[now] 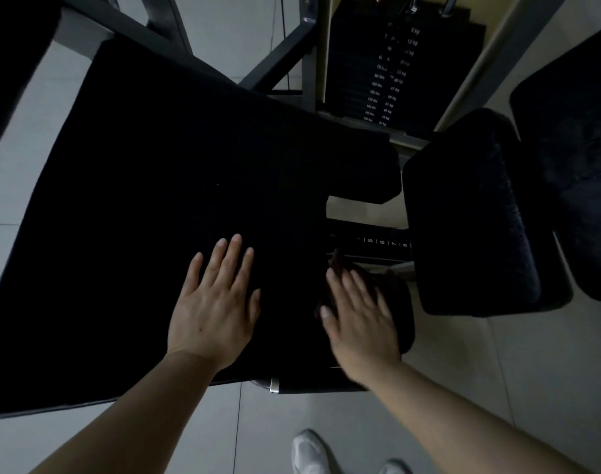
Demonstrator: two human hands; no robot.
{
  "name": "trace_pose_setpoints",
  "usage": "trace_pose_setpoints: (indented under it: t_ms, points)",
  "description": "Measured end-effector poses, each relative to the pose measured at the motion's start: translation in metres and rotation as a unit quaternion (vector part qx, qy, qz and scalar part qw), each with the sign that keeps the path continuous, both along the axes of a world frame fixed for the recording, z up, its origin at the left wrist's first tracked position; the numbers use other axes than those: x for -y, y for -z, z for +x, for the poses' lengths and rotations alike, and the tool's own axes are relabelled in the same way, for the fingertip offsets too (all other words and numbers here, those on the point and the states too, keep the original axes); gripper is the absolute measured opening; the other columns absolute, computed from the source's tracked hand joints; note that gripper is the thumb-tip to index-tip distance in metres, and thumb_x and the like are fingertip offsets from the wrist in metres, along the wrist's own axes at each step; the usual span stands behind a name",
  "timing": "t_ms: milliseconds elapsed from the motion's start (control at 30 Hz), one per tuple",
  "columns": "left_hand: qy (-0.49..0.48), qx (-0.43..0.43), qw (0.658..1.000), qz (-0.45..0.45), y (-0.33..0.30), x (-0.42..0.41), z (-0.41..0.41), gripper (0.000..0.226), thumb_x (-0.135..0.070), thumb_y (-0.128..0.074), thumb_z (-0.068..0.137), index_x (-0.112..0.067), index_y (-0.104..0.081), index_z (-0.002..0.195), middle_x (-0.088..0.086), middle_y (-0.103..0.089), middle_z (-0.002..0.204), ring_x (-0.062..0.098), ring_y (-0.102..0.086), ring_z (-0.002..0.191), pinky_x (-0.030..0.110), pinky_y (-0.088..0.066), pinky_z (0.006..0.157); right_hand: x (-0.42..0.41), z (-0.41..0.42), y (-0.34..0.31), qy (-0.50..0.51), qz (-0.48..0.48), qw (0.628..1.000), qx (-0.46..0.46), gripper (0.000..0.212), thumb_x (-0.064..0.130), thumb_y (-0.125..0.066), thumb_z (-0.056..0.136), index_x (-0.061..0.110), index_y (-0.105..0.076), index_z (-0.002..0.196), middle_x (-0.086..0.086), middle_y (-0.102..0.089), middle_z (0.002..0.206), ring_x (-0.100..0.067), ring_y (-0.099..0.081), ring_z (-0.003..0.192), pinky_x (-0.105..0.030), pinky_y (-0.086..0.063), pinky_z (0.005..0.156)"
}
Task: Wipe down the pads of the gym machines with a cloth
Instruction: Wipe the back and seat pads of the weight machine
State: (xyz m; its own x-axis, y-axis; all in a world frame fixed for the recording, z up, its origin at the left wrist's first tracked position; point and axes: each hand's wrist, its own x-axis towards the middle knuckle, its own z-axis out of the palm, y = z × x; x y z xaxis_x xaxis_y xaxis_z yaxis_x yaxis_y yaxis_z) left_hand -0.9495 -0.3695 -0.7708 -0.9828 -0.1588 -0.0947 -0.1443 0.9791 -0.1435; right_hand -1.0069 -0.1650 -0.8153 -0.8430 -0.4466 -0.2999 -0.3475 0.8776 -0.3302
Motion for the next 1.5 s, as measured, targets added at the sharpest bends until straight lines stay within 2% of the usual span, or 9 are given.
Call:
trace_pose_setpoints:
  t_ms: [133, 233, 333, 600, 833, 1033, 1200, 1333, 1500]
  points:
    - [-0.003, 0.0, 1.0, 0.001, -0.001, 0.0, 0.0, 0.062, -0.043, -0.017, 0.097, -0.008, -0.032, 0.146, 0.011, -0.023, 0.156, 0.024, -0.018, 0.145, 0.046, -0.017, 0.116, -0.049, -0.035, 0.019, 0.073, 0.021, 0.997, 0.029, 0.064, 0.058, -0.001, 0.094, 0.031, -0.005, 0.152, 0.006, -0.009, 0.16, -0.01, -0.003, 0.147, -0.034, -0.012, 0.118]
    - [-0.008, -0.003, 1.0, -0.002, 0.0, -0.001, 0.0, 0.062, -0.043, -0.017, 0.097, -0.008, -0.032, 0.146, 0.011, -0.023, 0.156, 0.024, -0.019, 0.145, 0.047, -0.018, 0.116, -0.055, -0.036, 0.031, 0.156, -0.051, 0.986, -0.002, 0.049, 0.035, -0.025, 0.102, 0.023, -0.029, 0.149, -0.001, -0.029, 0.156, -0.015, -0.019, 0.145, -0.031, -0.021, 0.113]
    - [-0.008, -0.003, 1.0, -0.006, 0.002, -0.002, -0.001, 0.062, -0.044, -0.018, 0.097, -0.009, -0.03, 0.147, 0.011, -0.022, 0.156, 0.024, -0.017, 0.145, 0.047, -0.016, 0.116, -0.034, -0.025, 0.028, 0.212, -0.07, 0.974, -0.038, 0.047, 0.03, -0.022, 0.103, 0.015, -0.039, 0.144, -0.005, -0.035, 0.152, -0.017, -0.025, 0.144, -0.029, -0.02, 0.114]
    - [-0.002, -0.007, 1.0, -0.003, 0.002, -0.002, -0.001, 0.062, -0.043, -0.021, 0.096, -0.006, -0.034, 0.145, 0.014, -0.025, 0.155, 0.026, -0.02, 0.144, 0.048, -0.018, 0.115, 0.063, 0.015, -0.015, 0.122, -0.125, 0.984, -0.023, 0.096, 0.057, 0.026, 0.081, 0.012, -0.024, 0.15, -0.007, -0.021, 0.157, -0.021, -0.016, 0.146, -0.026, -0.003, 0.114]
    - [-0.003, -0.002, 1.0, -0.002, 0.001, -0.001, -0.001, 0.062, -0.043, -0.019, 0.097, -0.006, -0.033, 0.145, 0.012, -0.024, 0.155, 0.025, -0.019, 0.145, 0.047, -0.018, 0.115, -0.011, -0.016, 0.011, 0.031, -0.041, 0.999, -0.002, 0.069, 0.057, 0.007, 0.09, 0.027, -0.003, 0.152, 0.005, -0.007, 0.16, -0.002, 0.008, 0.141, -0.024, -0.001, 0.112]
    - [-0.006, -0.006, 1.0, 0.006, -0.001, -0.001, -0.001, 0.062, -0.043, -0.019, 0.097, -0.007, -0.035, 0.144, 0.012, -0.026, 0.155, 0.026, -0.021, 0.144, 0.048, -0.02, 0.114, -0.053, -0.048, 0.035, 0.17, -0.063, 0.983, 0.035, 0.051, 0.037, -0.024, 0.101, 0.016, -0.034, 0.146, -0.004, -0.029, 0.154, -0.024, -0.034, 0.138, -0.039, -0.038, 0.107]
    - [-0.008, -0.011, 1.0, 0.003, 0.001, -0.002, -0.002, 0.061, -0.043, -0.021, 0.097, -0.008, -0.036, 0.144, 0.012, -0.027, 0.154, 0.026, -0.021, 0.144, 0.048, -0.018, 0.114, -0.013, -0.019, 0.021, 0.218, -0.11, 0.97, -0.023, 0.05, 0.032, -0.024, 0.103, 0.006, -0.041, 0.142, -0.009, -0.034, 0.152, -0.019, -0.022, 0.145, -0.025, -0.015, 0.115]
    - [-0.009, -0.006, 1.0, 0.0, 0.002, -0.003, -0.002, 0.062, -0.044, -0.019, 0.097, -0.007, -0.035, 0.145, 0.012, -0.025, 0.155, 0.025, -0.019, 0.145, 0.047, -0.017, 0.115, 0.039, 0.011, -0.009, 0.114, -0.131, 0.985, -0.023, 0.096, 0.062, 0.02, 0.084, 0.009, -0.027, 0.148, -0.006, -0.023, 0.156, -0.019, -0.012, 0.146, -0.023, -0.008, 0.111]
    - [-0.012, 0.0, 1.0, -0.008, 0.001, -0.003, -0.001, 0.064, -0.044, -0.015, 0.097, -0.008, -0.031, 0.146, 0.011, -0.021, 0.156, 0.024, -0.015, 0.146, 0.046, -0.015, 0.117, 0.005, -0.01, 0.004, 0.029, -0.061, 0.998, 0.0, 0.064, 0.054, -0.004, 0.095, 0.026, -0.002, 0.153, 0.006, -0.003, 0.16, -0.008, 0.002, 0.146, -0.022, 0.0, 0.113]
